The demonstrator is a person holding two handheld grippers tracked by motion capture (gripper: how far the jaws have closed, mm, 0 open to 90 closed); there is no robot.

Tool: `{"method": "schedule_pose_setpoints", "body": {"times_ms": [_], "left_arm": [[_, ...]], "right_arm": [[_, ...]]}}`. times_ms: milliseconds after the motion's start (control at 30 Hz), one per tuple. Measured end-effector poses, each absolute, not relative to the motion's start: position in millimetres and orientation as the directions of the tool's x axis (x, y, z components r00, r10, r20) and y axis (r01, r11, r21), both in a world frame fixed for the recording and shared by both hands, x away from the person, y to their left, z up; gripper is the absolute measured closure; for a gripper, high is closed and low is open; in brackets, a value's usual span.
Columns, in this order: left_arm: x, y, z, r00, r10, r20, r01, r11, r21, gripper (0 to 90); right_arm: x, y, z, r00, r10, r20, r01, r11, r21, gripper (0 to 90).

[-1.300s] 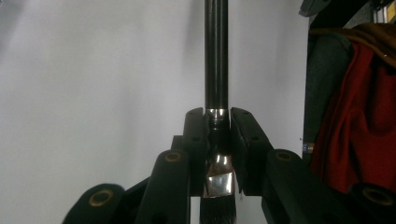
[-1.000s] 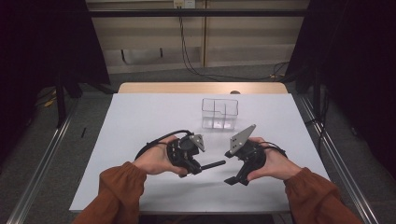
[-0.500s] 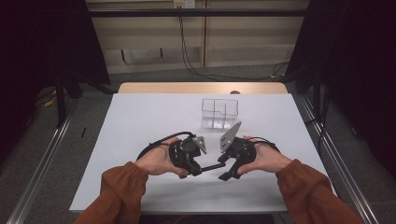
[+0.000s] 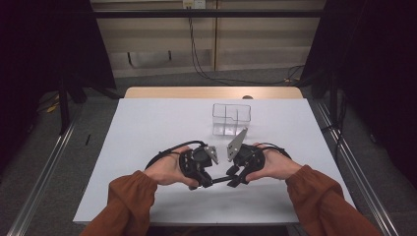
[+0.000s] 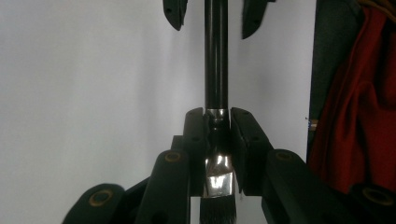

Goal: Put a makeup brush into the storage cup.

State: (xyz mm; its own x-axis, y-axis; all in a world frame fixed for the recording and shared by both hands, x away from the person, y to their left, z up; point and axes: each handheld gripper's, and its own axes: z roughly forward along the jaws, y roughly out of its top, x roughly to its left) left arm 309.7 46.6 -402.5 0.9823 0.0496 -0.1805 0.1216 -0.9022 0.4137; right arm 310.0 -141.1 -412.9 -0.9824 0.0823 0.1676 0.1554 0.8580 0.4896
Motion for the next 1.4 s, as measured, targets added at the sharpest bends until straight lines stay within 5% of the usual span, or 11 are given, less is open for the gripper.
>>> {"method": "schedule_pose_setpoints", "body": {"times_ms": [500, 1033, 1400], "left_arm": [[309, 47, -401, 0.981, 0.045, -0.188, 0.124, -0.894, 0.432, 77.0], [314, 54, -408, 0.973, 0.09, -0.213, 0.186, -0.851, 0.491, 74.3], [315, 62, -407, 0.967, 0.195, -0.161, 0.253, -0.795, 0.551, 39.9]], "right_arm": [[307, -136, -413, -0.985, 0.056, 0.165, 0.128, 0.876, 0.464, 78.4], [309, -137, -415, -0.984, 0.052, 0.17, 0.127, 0.876, 0.466, 80.2], [310, -141, -414, -0.984, 0.082, 0.159, 0.149, 0.868, 0.474, 80.2]]}}
